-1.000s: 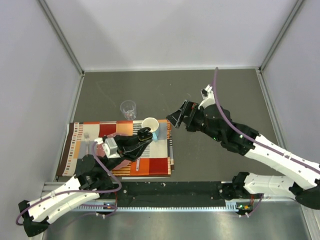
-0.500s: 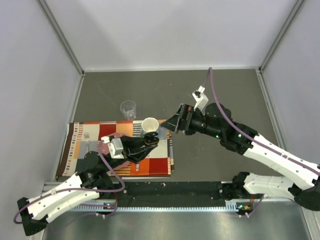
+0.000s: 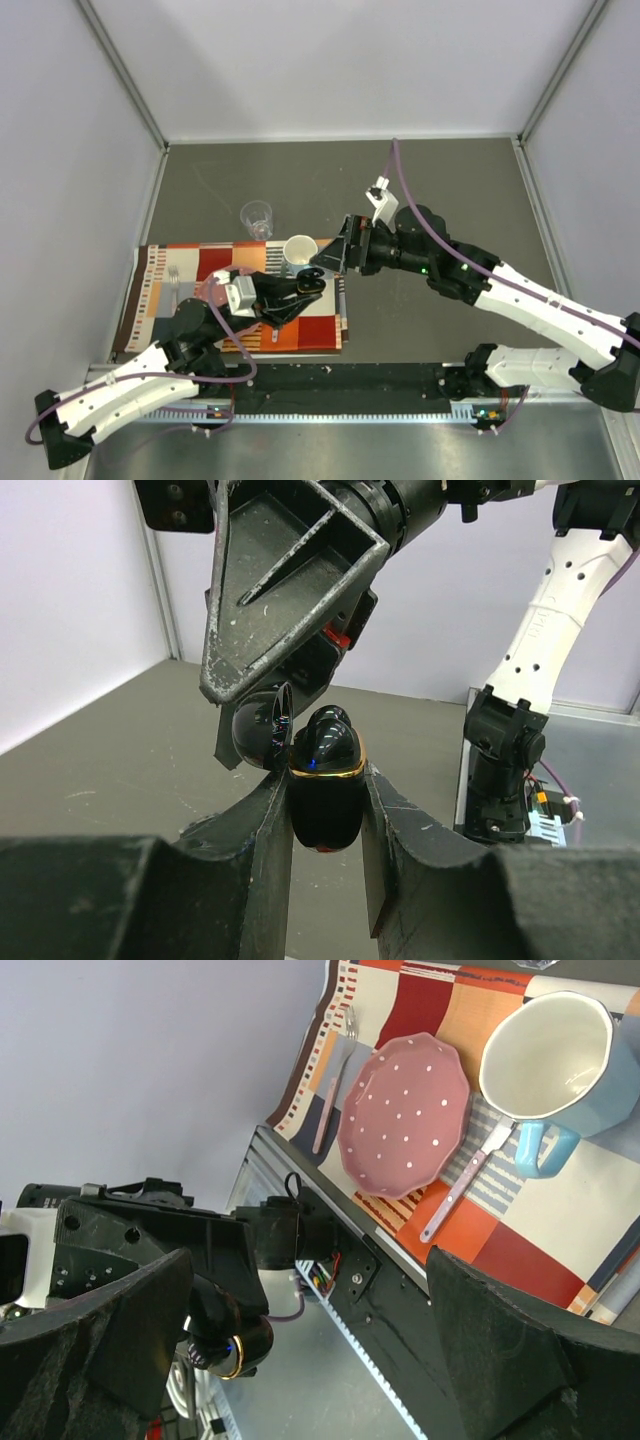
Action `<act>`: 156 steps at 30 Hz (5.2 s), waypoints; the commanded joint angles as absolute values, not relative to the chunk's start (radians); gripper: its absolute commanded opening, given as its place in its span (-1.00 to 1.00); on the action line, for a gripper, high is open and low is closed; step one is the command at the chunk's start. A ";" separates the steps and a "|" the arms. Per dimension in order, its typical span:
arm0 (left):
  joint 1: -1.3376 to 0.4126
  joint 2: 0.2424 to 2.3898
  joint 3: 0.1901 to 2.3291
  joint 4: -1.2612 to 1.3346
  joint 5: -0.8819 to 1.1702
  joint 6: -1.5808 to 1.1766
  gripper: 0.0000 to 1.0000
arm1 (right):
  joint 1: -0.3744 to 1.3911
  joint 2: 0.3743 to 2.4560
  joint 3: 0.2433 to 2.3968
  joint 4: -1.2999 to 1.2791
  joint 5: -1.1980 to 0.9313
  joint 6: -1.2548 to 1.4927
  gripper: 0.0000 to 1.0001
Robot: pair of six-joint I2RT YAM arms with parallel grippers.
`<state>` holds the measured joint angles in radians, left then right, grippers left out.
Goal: Insert the wireless bluetooth earbuds into the charging case
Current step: Close the charging case, then place the charging case at the center of the board.
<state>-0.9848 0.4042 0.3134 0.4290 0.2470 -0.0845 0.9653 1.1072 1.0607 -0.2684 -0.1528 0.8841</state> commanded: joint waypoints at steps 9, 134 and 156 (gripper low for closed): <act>-0.988 0.414 0.360 0.515 0.264 -0.104 -1.00 | 0.992 1.135 1.092 -0.199 -0.167 0.881 0.98; -0.956 1.887 0.953 0.361 0.132 -0.922 -0.60 | 0.930 0.459 0.983 -0.769 0.459 0.956 0.98; -0.934 1.881 1.009 0.209 0.132 -0.848 -0.07 | 0.931 0.445 0.976 -0.769 0.460 0.960 0.98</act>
<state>-0.9356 1.8896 0.9813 0.2363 0.1413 -0.8810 0.9382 0.4637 0.9802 -0.7731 0.4503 0.9695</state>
